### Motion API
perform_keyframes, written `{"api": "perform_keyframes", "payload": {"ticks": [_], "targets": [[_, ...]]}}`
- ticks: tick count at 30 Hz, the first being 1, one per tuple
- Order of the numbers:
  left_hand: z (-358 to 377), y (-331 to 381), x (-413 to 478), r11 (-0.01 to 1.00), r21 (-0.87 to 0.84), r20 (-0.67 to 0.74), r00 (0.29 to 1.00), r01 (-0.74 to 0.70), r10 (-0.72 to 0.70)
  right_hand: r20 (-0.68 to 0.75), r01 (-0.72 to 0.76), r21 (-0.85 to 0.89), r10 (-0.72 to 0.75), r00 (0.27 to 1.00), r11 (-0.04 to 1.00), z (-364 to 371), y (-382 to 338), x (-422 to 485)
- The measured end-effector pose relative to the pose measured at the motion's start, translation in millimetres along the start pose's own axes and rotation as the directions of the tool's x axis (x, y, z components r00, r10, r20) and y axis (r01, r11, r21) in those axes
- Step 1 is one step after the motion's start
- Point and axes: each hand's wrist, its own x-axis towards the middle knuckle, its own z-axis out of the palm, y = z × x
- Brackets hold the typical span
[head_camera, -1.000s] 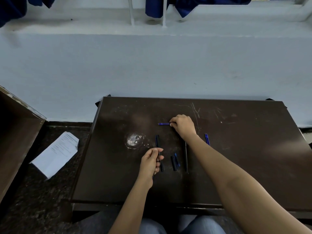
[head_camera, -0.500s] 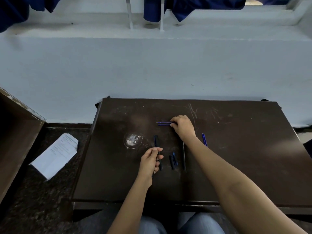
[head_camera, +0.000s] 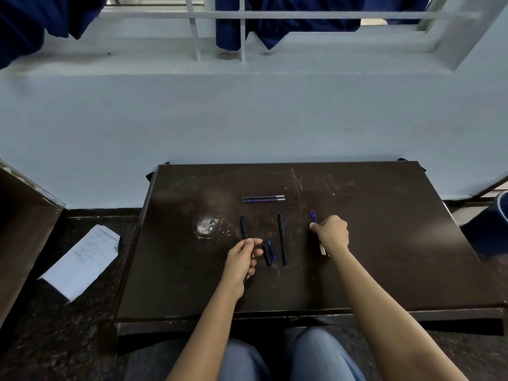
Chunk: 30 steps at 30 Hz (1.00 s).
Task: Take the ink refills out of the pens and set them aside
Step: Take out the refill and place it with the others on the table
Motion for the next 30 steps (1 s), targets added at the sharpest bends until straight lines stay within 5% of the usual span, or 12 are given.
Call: {"api": "perform_keyframes", "payload": {"ticks": [8,18,23,26,30], "targets": [[-0.3,0.8,-10.9,1.000,0.004,-0.014,1.000,0.000,0.000,0.062,-0.047,-0.107,0.054,0.997,0.993,-2.4,3.8,-5.2],[-1.4,-2.5,-16.5,0.996,0.072,0.009,0.998,-0.056,0.055,0.153,-0.029,0.009,0.027,0.988,1.000,-15.9,9.1,3.5],[-6.9,-7.0,-21.0,0.968,0.198,0.050,0.988,-0.154,0.147,0.110,-0.055,0.361,0.017,0.994,0.931,-6.9,-10.0,-20.2],[-9.2,-10.0,-22.1,0.944,0.259,0.069,0.979,-0.203,0.192,0.239,-0.056,0.669,-0.144,0.960,0.741,5.6,-29.6,-60.0],[-13.8,-12.6,-24.3,0.929,0.272,0.072,0.968,-0.250,0.239,0.167,0.105,0.764,-0.352,0.921,0.637,14.3,-38.9,-101.2]]}}
